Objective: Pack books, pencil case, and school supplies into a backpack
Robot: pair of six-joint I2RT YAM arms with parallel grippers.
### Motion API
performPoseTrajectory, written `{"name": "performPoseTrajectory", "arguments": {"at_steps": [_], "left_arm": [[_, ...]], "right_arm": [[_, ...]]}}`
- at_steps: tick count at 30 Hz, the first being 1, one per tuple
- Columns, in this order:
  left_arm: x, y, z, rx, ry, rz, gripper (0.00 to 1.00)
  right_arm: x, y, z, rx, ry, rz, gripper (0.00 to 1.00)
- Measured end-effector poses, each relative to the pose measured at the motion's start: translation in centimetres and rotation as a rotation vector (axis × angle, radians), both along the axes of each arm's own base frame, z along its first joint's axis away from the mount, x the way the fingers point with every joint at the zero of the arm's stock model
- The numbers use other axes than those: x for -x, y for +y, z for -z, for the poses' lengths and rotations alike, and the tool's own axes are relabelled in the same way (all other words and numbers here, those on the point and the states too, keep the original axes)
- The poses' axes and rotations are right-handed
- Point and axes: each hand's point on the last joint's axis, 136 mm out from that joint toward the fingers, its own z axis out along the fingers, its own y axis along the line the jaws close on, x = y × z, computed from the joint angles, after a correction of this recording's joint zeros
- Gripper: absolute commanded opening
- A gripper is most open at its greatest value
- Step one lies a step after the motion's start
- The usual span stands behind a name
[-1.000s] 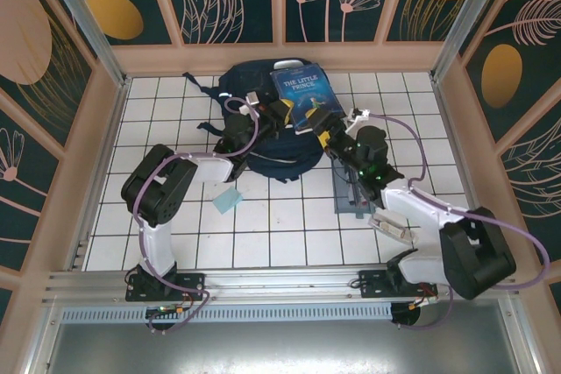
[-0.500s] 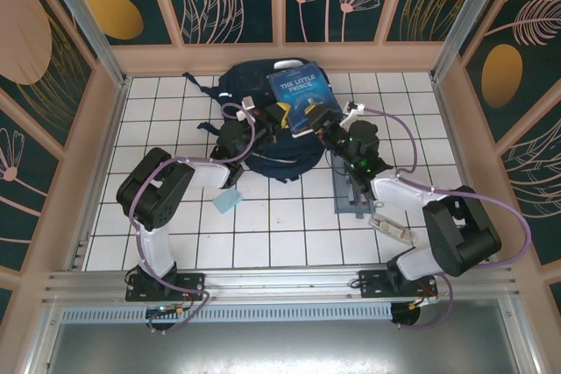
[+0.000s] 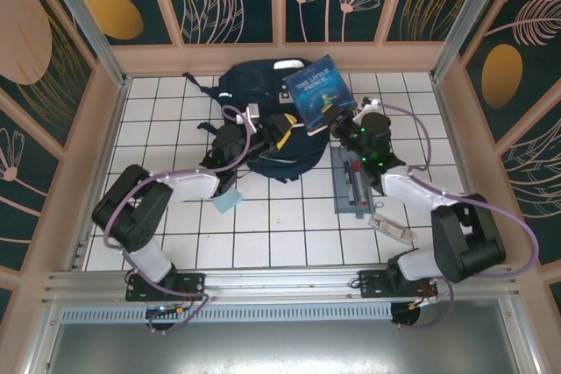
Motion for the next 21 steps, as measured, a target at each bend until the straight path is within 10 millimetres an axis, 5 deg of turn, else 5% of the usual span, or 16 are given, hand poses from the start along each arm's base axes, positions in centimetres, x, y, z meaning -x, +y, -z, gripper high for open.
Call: {"name": "performPoseTrajectory", "arguments": {"at_steps": [6,11,21], "left_arm": [[-1.2,0.8,0.5,-0.386,-0.177,-0.019,0.74],[-4.5,1.2,2.1,-0.739,-0.282,-0.020,0.74],[-8.8,-0.2,10.4,-1.196,-0.353,0.247,0.60]], "right_arm": [[1.4,-5.8,-2.3,0.088,-0.016,0.070,0.00],[3.1,-8.8,-1.0,0.174,0.053,0.089,0.00],[5.2,-11.9,1.4,0.196,0.143,0.090,0.00]]}}
